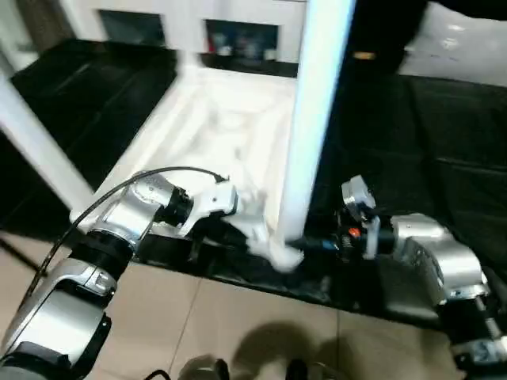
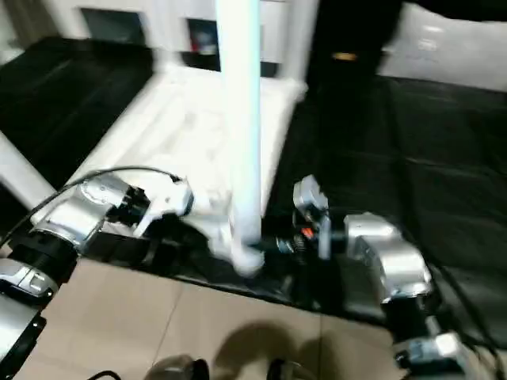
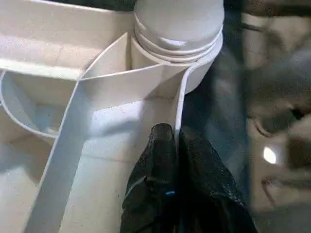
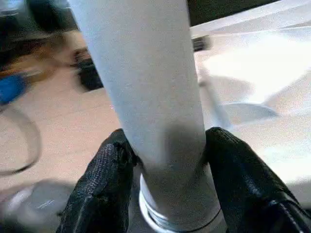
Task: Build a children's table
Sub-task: Rotate leg to tighten
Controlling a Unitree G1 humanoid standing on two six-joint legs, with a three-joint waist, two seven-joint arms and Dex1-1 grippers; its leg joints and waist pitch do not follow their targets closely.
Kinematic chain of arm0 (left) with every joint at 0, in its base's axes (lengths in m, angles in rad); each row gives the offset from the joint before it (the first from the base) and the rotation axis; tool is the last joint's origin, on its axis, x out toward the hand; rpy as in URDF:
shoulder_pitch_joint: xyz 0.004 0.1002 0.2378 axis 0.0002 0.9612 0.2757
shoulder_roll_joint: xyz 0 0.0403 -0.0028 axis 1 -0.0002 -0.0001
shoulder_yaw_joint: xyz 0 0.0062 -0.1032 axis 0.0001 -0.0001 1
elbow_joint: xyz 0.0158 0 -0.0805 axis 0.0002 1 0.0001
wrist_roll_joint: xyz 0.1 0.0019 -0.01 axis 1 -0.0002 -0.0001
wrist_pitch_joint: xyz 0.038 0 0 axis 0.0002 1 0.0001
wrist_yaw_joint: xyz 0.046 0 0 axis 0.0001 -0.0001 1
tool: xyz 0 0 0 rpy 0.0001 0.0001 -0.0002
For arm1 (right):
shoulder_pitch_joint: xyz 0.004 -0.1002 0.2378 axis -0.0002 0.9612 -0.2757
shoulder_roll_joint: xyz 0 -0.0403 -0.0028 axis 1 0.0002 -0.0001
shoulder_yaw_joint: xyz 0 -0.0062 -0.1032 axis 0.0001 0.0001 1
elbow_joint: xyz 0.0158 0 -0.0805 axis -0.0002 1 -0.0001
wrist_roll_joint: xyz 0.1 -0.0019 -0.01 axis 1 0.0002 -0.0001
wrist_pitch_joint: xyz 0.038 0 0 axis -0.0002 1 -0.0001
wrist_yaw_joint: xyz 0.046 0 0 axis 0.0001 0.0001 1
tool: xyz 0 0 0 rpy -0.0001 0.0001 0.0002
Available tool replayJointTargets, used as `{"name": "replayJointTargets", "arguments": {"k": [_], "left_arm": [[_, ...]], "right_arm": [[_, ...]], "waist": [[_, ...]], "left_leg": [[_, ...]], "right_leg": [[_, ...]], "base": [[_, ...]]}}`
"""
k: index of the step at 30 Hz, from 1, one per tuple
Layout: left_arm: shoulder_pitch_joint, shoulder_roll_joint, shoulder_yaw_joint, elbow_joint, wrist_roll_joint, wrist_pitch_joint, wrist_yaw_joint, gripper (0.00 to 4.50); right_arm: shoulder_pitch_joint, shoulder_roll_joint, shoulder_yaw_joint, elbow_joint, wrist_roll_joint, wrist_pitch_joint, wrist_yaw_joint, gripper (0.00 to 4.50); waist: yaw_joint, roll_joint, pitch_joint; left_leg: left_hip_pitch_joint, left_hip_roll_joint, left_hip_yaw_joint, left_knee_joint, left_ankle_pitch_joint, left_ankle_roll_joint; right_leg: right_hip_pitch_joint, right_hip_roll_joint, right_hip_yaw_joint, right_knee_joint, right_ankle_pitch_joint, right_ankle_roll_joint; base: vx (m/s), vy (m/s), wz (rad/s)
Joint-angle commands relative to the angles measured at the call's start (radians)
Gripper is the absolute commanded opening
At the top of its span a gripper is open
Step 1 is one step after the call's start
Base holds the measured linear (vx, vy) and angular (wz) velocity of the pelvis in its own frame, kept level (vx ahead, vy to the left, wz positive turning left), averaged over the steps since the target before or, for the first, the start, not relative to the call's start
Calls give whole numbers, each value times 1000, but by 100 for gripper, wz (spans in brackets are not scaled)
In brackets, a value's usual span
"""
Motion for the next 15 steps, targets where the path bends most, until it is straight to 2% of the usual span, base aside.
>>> {"name": "replayJointTargets", "arguments": {"k": [1, 3, 4, 5, 6, 8, 11, 15], "left_arm": [[-2, -82, 45, -27, -26, 68, 116, 0], [-7, -105, 56, -30, -17, 96, 170, 0], [-12, -123, 64, -32, -13, 119, 207, 0], [-12, -127, 66, -35, -14, 127, 216, 0], [-16, -136, 69, -32, -9, 134, 242, 0], [-26, -160, 73, -23, 4, 151, 301, 0], [-42, -215, 82, -13, 29, 196, 418, 0], [-45, -292, 111, -37, 60, 269, 572, 0]], "right_arm": [[0, 89, 12, -37, -30, 47, -181, 196], [0, 130, 6, -44, -45, 62, -262, 195], [-3, 163, 5, -46, -59, 66, -326, 195], [-3, 173, 5, -49, -61, 68, -346, 195], [-5, 190, 4, -49, -63, 74, -372, 195], [-12, 229, 5, -46, -79, 75, -437, 195], [-30, 313, 0, -33, -123, 77, -583, 195], [-45, 404, -16, -13, -201, 86, -811, 194]], "waist": [[-8, -15, -65], [-25, -17, -62], [-36, -20, -64], [-38, -20, -63], [-42, -22, -65], [-46, -19, -66], [-53, -18, -65], [-55, -17, -65]], "left_leg": [[9, 110, -67, -82, -151, 39], [10, 104, -65, -80, -159, 36], [7, 97, -62, -77, -141, 47], [8, 95, -61, -77, -134, 55], [2, 94, -61, -77, -115, 70], [1, 97, -61, -77, -98, 92], [5, 103, -61, -80, -94, 80], [7, 103, -60, -80, -102, 75]], "right_leg": [[61, -128, 86, -97, -453, -68], [57, -128, 86, -103, -467, -68], [60, -128, 87, -103, -464, -64], [58, -127, 88, -105, -459, -65], [62, -124, 87, -99, -432, -67], [61, -122, 88, -95, -388, -76], [55, -122, 90, -91, -359, -103], [57, -124, 93, -90, -354, -110]], "base": [[0, 0, 0], [0, 0, 0], [0, 0, 0], [0, 0, 0], [0, 0, 0], [0, 0, 0], [0, 0, 0], [0, 0, 0]]}}
